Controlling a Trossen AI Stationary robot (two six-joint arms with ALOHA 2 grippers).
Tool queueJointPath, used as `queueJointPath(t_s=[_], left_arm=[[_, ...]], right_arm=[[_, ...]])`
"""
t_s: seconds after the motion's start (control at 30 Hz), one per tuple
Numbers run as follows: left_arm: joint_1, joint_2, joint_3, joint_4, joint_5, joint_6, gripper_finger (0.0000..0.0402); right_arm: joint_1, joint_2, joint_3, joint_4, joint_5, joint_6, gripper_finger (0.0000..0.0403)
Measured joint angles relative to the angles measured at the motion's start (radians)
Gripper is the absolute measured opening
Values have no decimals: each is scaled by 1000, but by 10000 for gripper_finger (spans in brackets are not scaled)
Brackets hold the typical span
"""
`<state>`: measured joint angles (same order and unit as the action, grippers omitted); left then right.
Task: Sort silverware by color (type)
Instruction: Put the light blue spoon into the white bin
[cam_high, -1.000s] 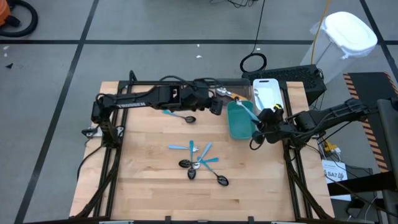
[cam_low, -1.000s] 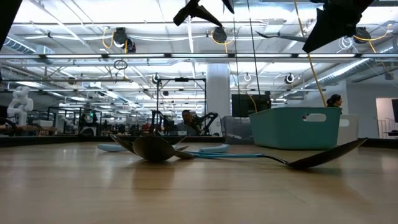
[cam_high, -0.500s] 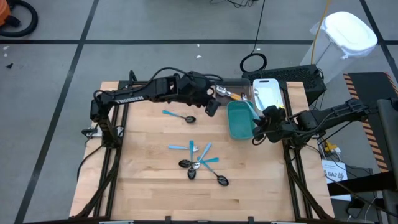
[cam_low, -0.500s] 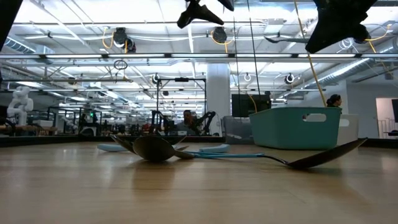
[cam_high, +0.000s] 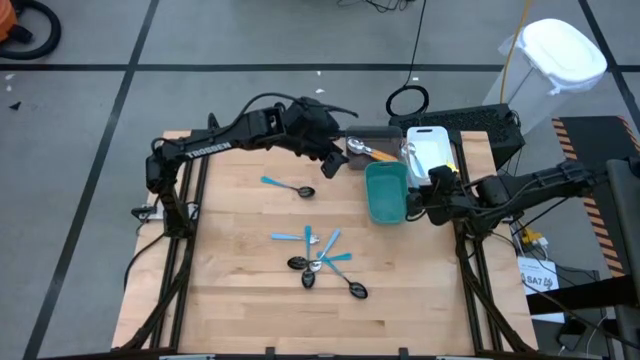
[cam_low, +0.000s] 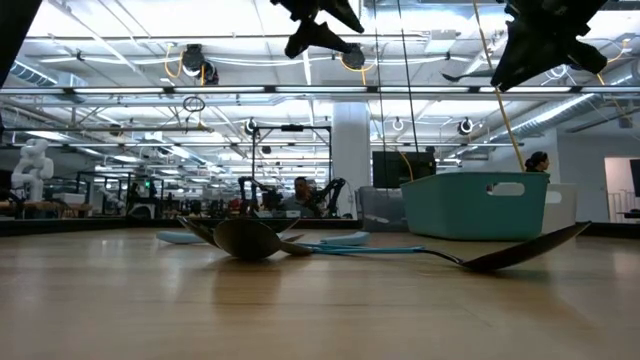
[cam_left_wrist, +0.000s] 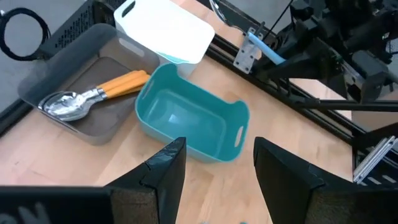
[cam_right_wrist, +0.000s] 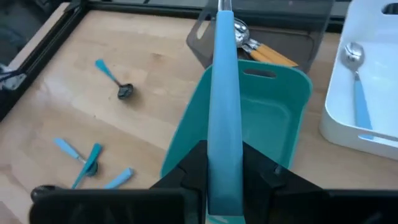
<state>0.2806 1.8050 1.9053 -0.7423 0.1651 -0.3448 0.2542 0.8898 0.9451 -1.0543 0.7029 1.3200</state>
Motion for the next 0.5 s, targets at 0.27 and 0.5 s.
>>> queueJointPath(t_s=[0.27, 0.5], left_arm=[[33, 0, 0, -7, 18, 61, 186], [20, 0, 0, -3, -53, 94, 186]], right_arm=[[-109, -15, 25, -79, -57, 8, 51], [-255, -16, 159, -350, -79, -5, 51]])
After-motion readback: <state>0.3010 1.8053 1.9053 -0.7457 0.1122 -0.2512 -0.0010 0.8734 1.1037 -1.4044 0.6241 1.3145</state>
